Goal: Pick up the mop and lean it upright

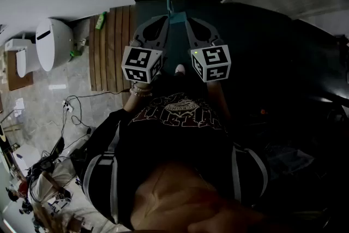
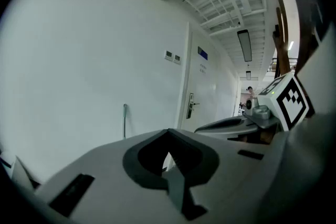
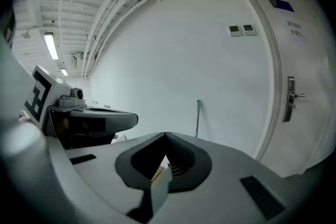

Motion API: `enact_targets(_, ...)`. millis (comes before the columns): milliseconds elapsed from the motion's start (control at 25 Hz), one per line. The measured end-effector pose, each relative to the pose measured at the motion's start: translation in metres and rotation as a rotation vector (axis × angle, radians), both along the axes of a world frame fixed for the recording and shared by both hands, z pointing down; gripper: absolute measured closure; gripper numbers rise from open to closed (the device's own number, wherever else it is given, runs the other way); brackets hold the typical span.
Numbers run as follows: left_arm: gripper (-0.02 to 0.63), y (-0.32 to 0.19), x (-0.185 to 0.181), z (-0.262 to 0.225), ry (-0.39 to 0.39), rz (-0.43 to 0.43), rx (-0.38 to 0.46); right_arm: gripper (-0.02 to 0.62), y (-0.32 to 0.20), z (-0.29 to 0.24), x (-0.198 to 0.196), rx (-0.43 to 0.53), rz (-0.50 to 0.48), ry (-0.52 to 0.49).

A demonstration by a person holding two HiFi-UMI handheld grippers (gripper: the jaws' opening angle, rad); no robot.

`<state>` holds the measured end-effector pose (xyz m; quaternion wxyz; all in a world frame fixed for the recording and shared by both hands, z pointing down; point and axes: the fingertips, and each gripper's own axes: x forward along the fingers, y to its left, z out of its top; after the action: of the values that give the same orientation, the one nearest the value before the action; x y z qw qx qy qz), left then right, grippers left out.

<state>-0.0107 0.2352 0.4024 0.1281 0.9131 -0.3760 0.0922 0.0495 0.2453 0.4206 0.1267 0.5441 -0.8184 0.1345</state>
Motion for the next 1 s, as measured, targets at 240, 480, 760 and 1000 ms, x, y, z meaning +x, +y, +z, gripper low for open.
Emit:
enact_targets(240,0.56,-0.002,0.003,0.0,0.0,-0.009,0.014,0.576,-0.002,-0.002,0.003,0.015,-0.008,-0.013)
enact_targets(480,0.56,-0.009,0.007,0.003,0.0,-0.028,0.003,0.576,-0.01,0.0,0.014,0.016,-0.007,-0.016)
enact_targets(760,0.56,-0.016,0.007,0.003,-0.004,-0.068,0.007,0.575,-0.017,0.0,0.027,0.014,-0.033,0.009)
enact_targets(1000,0.56,-0.023,0.002,0.012,-0.006,-0.116,-0.006,0.575,-0.025,0.006,0.03,0.004,-0.057,0.02)
